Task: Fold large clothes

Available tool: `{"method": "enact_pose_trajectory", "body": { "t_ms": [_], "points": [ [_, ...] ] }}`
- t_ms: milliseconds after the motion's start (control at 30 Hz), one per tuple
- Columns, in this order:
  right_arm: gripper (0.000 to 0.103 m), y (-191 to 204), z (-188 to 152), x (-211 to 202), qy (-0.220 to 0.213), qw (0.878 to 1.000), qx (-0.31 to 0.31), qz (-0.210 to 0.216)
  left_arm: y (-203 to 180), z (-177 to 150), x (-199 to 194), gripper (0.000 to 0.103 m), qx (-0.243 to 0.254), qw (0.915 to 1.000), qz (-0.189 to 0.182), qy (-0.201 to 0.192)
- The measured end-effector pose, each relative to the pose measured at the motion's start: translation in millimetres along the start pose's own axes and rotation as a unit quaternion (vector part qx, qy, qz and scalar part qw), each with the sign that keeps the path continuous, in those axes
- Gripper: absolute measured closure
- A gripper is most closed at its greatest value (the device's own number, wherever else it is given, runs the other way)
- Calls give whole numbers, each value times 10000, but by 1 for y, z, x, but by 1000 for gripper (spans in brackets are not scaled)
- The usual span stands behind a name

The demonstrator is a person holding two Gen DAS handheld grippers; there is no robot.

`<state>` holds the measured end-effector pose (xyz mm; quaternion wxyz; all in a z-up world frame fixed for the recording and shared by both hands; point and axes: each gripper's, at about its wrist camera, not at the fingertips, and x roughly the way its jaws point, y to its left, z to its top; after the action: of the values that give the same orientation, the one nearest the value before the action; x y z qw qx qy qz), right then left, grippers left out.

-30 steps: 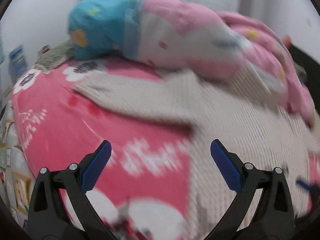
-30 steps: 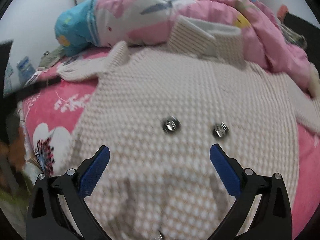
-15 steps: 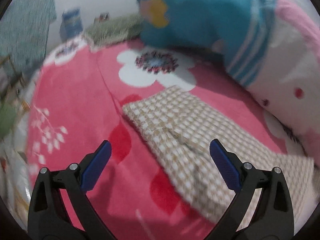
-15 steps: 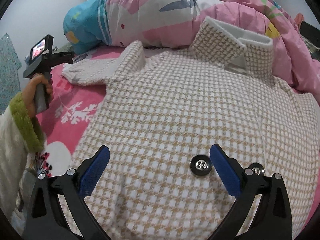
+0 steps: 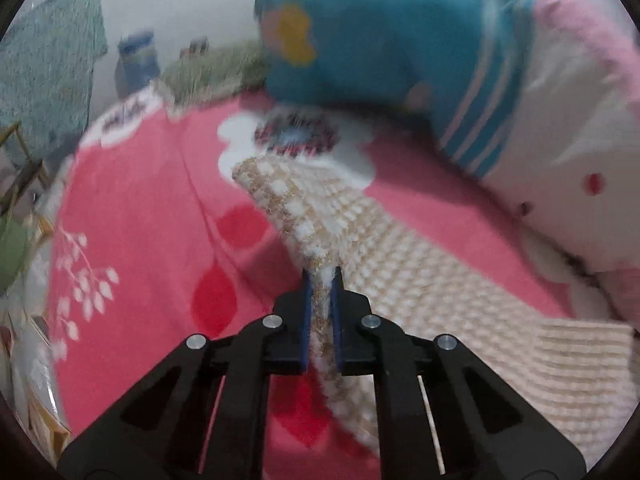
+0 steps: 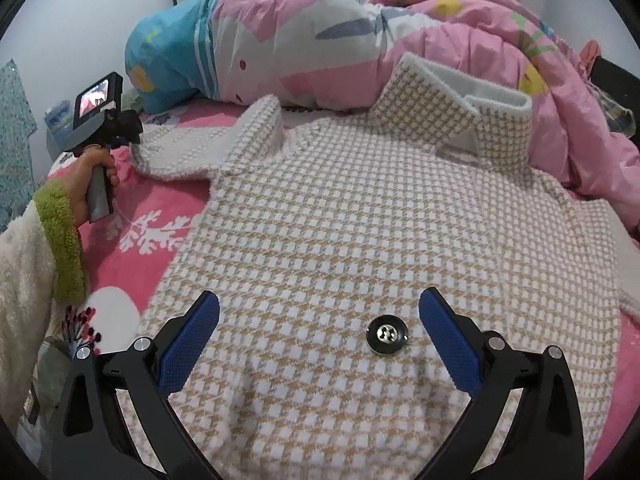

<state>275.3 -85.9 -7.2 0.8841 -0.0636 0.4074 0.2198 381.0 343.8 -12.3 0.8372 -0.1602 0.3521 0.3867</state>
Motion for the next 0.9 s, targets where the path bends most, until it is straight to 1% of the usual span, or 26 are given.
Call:
{"method": "enact_pose_trajectory", "body": {
  "t_ms": [33, 67, 100, 167, 233, 267, 300, 333, 367, 400, 467, 500, 567, 600, 633, 700, 767, 900],
  "points": [
    [6, -2, -1, -6, -33, 10000, 36, -17, -7, 0, -16, 96, 117, 9997, -83, -173],
    [6, -4, -1, -12, -70, 9999, 78, -34, -19, -2, -40, 96, 316, 9984, -232, -413],
    [6, -7, -4, -20, -113, 9998, 143, -58, -30, -5, -61, 96, 496, 9962, -390, -607],
    [6, -14, -8, -33, -173, 9994, 279, -89, -54, -14, -101, 96, 843, 9891, -711, -972],
    [6, -21, -14, -47, -235, 9987, 436, -151, -85, -31, -146, 96, 1271, 9767, -1160, -1283],
    [6, -25, -18, -55, -263, 9982, 512, -182, -99, -41, -165, 96, 1470, 9700, -1365, -1370],
    [6, -30, -22, -64, -294, 9977, 574, -226, -117, -55, -188, 96, 1709, 9611, -1621, -1441],
    [6, -34, -25, -69, -310, 9973, 610, -273, -131, -69, -206, 96, 1899, 9534, -1852, -1438],
    [6, -38, -31, -76, -324, 9968, 647, -339, -138, -79, -217, 96, 2016, 9481, -2027, -1394],
    [6, -42, -35, -81, -325, 9964, 672, -393, -150, -95, -231, 96, 2154, 9410, -2277, -1276],
    [6, -51, -46, -91, -300, 9953, 747, -538, -168, -128, -246, 96, 2416, 9287, -2646, -957],
    [6, -56, -51, -94, -270, 9948, 790, -587, -175, -145, -249, 96, 2526, 9241, -2751, -807],
    [6, -65, -60, -97, -198, 9936, 889, -665, -183, -173, -247, 95, 2708, 9177, -2850, -568],
    [6, -70, -65, -98, -155, 9930, 946, -690, -188, -190, -243, 95, 2824, 9135, -2906, -369],
    [6, -76, -71, -99, -86, 9920, 1033, -720, -191, -204, -240, 93, 2897, 9100, -2959, -213],
    [6, -84, -80, -100, -7, 9907, 1142, -740, -192, -229, -232, 91, 3073, 8995, -3101, 168],
    [6, -90, -86, -100, 44, 9897, 1210, -763, -185, -238, -227, 89, 3108, 8940, -3210, 333],
    [6, -101, -94, -96, 117, 9877, 1399, -692, -157, -242, -241, 86, 2951, 8880, -3512, 330]
  ]
}}
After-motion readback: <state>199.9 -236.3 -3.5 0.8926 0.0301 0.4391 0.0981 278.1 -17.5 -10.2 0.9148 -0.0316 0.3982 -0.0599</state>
